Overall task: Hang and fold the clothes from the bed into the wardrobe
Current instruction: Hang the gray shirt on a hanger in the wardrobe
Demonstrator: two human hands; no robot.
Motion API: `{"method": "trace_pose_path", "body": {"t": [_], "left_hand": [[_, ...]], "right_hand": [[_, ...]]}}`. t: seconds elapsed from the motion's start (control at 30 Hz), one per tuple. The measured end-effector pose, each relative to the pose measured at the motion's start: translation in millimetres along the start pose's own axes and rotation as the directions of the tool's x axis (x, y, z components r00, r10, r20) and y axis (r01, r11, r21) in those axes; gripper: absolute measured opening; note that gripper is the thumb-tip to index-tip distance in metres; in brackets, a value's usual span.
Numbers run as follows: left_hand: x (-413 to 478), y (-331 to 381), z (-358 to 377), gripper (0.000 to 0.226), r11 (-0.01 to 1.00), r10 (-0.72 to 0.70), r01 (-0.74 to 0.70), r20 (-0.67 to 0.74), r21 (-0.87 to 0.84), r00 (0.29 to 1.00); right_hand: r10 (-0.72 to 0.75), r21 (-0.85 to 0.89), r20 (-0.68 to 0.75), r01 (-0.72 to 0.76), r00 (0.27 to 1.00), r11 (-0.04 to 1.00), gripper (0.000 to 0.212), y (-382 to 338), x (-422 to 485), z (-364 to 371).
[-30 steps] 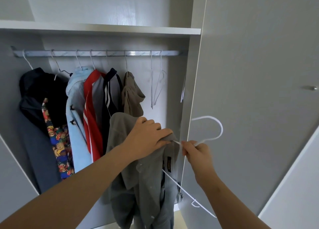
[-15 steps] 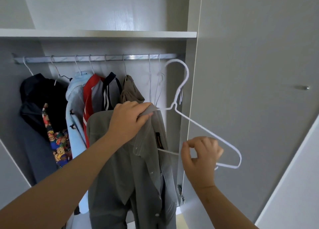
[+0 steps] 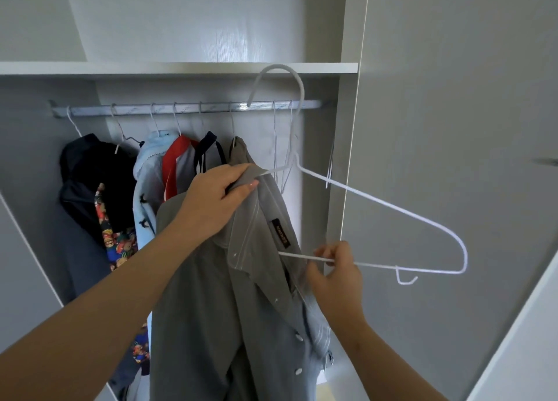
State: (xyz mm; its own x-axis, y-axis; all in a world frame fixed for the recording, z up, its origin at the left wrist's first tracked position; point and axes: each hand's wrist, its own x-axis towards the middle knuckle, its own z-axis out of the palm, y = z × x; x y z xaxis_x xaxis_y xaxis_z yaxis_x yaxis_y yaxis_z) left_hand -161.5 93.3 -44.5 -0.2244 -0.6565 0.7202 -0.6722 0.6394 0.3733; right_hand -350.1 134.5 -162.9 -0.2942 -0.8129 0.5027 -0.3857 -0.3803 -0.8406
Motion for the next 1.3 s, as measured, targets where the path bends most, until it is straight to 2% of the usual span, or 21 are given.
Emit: {"method": "trace_pose_path", "body": {"t": [0.07, 0.1, 0.13, 0.2, 0.23, 0.3, 0.33, 0.4, 0.43, 0.5, 0.63, 0.73, 0.77, 0.87, 0.93, 1.03, 1.13, 1.2, 1.23, 1.27, 1.3], "left_hand": [[-2, -1, -3, 0.031, 0.997, -0.051, 0.049, -0.040, -0.052, 0.998], [-3, -1, -5, 0.029, 0.995, -0.081, 0.077, -0.059, -0.068, 0.995], [-3, -2, -7, 0.028, 0.992, -0.106, 0.100, -0.075, -0.079, 0.991], [-2, -3, -12, 0.027, 0.985, -0.149, 0.139, -0.092, -0.107, 0.985], [-2, -2, -13, 0.026, 0.981, -0.162, 0.150, -0.095, -0.127, 0.982], [-2, -1, -16, 0.025, 0.976, -0.165, 0.149, -0.088, -0.160, 0.982], [-3, 0, -16, 0.026, 0.975, -0.157, 0.142, -0.074, -0.174, 0.985], [-4, 2, -16, 0.026, 0.973, -0.129, 0.120, -0.030, -0.199, 0.991], [-5, 3, -16, 0.027, 0.971, -0.117, 0.113, -0.007, -0.213, 0.993], [-4, 3, -16, 0.027, 0.968, -0.095, 0.099, 0.025, -0.231, 0.995], [-1, 2, -19, 0.028, 0.968, -0.032, 0.055, 0.100, -0.243, 0.994], [0, 0, -26, 0.036, 0.966, -0.010, 0.042, 0.127, -0.256, 0.992], [0, -2, -28, 0.035, 0.965, -0.015, 0.053, 0.144, -0.258, 0.989], [2, -8, -38, 0.034, 0.962, -0.033, 0.088, 0.210, -0.257, 0.977], [1, -15, -45, 0.047, 0.972, -0.043, 0.094, 0.229, -0.215, 0.972], [-1, -26, -53, 0.058, 0.986, -0.063, 0.099, 0.254, -0.131, 0.965], [-5, -34, -58, 0.058, 0.988, -0.071, 0.107, 0.292, -0.108, 0.954], [-8, -34, -62, 0.043, 0.981, -0.099, 0.150, 0.341, -0.124, 0.935], [-9, -36, -64, 0.022, 0.977, -0.120, 0.176, 0.359, -0.125, 0.925], [-9, -37, -67, 0.012, 0.968, -0.132, 0.203, 0.391, -0.146, 0.911], [-8, -42, -69, 0.036, 0.967, -0.125, 0.205, 0.415, -0.154, 0.901]], "right_hand": [[-0.243, -0.055, -0.057, 0.240, 0.968, 0.969, 0.022, -4, -5, 0], [-0.370, -0.102, -0.028, 0.366, 0.928, 0.925, 0.014, 0, -8, 0], [-0.480, -0.167, 0.016, 0.476, 0.877, 0.864, 0.022, 6, -11, 1], [-0.603, -0.287, 0.152, 0.618, 0.783, 0.732, 0.027, 24, -14, 0], [-0.614, -0.340, 0.189, 0.638, 0.766, 0.691, 0.026, 29, -14, 1], [-0.558, -0.388, 0.221, 0.597, 0.800, 0.702, 0.038, 34, -12, 2], [-0.479, -0.382, 0.213, 0.524, 0.852, 0.762, 0.038, 30, -10, 5], [-0.253, -0.265, 0.194, 0.299, 0.948, 0.917, 0.033, 20, -4, 10], [-0.118, -0.175, 0.251, 0.165, 0.961, 0.971, 0.043, 17, 0, 12], [0.037, -0.139, 0.400, 0.021, 0.916, 0.990, 0.064, 14, 6, 14], [0.119, -0.183, 0.554, -0.019, 0.824, 0.983, 0.039, 28, 0, 12], [0.195, -0.205, 0.634, -0.081, 0.748, 0.975, 0.029, 38, -4, 11], [0.232, -0.217, 0.623, -0.121, 0.747, 0.969, 0.025, 39, -4, 10], [0.300, -0.189, 0.506, -0.235, 0.809, 0.953, 0.009, 41, 1, 2], [0.249, -0.196, 0.479, -0.174, 0.842, 0.965, 0.022, 40, 7, -8], [0.159, -0.228, 0.505, -0.047, 0.848, 0.973, 0.026, 39, 20, -23], [0.149, -0.226, 0.468, -0.045, 0.871, 0.973, 0.031, 41, 35, -35], [0.178, -0.271, 0.445, -0.058, 0.878, 0.961, 0.036, 42, 44, -40], [0.180, -0.300, 0.436, -0.046, 0.882, 0.953, 0.036, 43, 49, -42], [0.180, -0.326, 0.439, -0.030, 0.880, 0.945, 0.034, 41, 52, -44], [0.191, -0.336, 0.457, -0.030, 0.869, 0.941, 0.033, 39, 55, -47]]}}
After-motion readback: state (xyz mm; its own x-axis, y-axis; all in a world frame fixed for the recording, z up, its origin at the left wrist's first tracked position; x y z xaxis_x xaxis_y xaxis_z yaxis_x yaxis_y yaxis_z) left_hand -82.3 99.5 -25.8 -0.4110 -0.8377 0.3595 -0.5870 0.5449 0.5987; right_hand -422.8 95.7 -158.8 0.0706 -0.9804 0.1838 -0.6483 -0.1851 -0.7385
